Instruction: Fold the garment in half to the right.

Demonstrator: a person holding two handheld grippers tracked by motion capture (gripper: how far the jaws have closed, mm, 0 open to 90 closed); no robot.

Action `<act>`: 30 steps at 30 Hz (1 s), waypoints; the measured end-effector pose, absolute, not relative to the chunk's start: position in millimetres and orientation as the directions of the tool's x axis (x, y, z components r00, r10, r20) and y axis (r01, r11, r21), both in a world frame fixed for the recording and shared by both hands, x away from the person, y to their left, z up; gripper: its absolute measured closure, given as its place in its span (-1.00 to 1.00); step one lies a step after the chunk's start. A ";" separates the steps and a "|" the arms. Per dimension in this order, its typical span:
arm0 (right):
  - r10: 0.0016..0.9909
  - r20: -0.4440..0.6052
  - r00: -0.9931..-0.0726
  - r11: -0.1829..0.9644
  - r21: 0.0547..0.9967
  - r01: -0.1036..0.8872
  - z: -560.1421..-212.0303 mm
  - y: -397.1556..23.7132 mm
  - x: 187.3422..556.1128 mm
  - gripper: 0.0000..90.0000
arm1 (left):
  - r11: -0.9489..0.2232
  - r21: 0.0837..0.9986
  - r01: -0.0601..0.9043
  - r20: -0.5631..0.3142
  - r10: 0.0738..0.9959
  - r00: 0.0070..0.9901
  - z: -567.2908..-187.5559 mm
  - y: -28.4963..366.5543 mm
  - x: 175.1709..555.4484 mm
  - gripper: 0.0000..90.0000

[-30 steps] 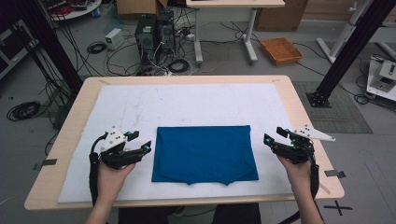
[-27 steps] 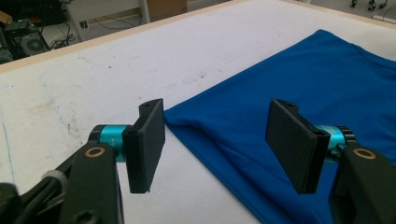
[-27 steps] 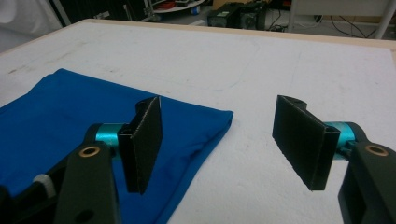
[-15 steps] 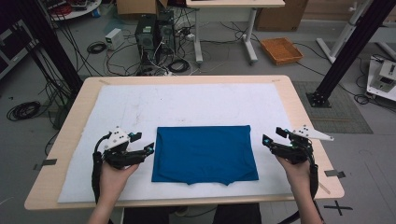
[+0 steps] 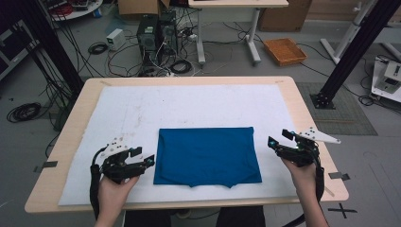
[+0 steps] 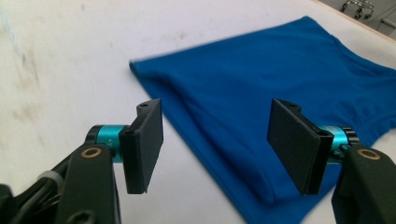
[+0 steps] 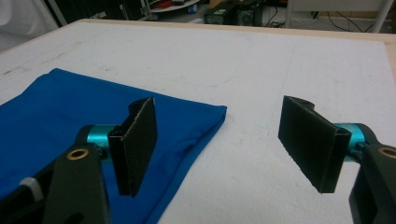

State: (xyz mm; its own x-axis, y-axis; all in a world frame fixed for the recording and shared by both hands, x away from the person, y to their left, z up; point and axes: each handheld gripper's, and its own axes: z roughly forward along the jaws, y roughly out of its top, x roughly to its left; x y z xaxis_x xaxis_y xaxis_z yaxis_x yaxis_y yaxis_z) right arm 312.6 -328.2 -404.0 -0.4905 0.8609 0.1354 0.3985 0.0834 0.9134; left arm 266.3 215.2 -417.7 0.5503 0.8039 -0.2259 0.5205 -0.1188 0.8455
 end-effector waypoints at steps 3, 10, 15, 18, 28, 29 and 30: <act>0.861 0.140 -0.488 0.081 0.911 0.404 -404.1 -327.3 312.3 -0.37 | -0.102 0.813 0.573 -0.278 0.797 0.536 -428.2 216.5 256.7 -0.20; 0.869 0.129 -0.477 0.085 0.912 0.402 -403.5 -325.4 312.6 -0.37 | -0.092 0.761 0.643 -0.337 0.790 0.512 -443.0 215.2 248.0 -0.20; 0.868 0.127 -0.479 0.089 0.911 0.403 -404.7 -323.5 313.7 -0.37 | -0.041 0.706 0.707 -0.432 0.766 0.476 -450.4 212.5 250.8 -0.17; 0.868 0.128 -0.480 0.089 0.911 0.403 -404.7 -323.0 313.7 -0.37 | -0.004 0.689 0.725 -0.474 0.754 0.455 -453.3 211.1 252.7 -0.13; 0.867 0.126 -0.482 0.091 0.911 0.401 -404.1 -320.9 313.8 -0.37 | 0.034 0.668 0.743 -0.519 0.737 0.433 -455.5 195.6 259.2 0.01; 0.865 0.124 -0.485 0.093 0.912 0.400 -404.0 -320.5 313.6 -0.37 | 0.033 0.670 0.742 -0.514 0.742 0.430 -455.3 194.0 259.2 0.02; 0.865 0.124 -0.486 0.093 0.912 0.399 -403.9 -319.9 313.5 -0.37 | 0.039 0.667 0.744 -0.516 0.745 0.423 -455.1 192.5 259.2 0.03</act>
State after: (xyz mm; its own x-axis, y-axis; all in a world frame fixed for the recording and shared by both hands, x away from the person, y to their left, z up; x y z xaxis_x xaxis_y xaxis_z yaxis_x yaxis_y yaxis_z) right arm 313.5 -319.9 -403.9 -0.4856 0.8653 0.1240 0.3994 0.0935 0.9120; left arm 259.2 192.5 -455.1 0.4225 0.7453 -0.5158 0.7445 0.0392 0.6665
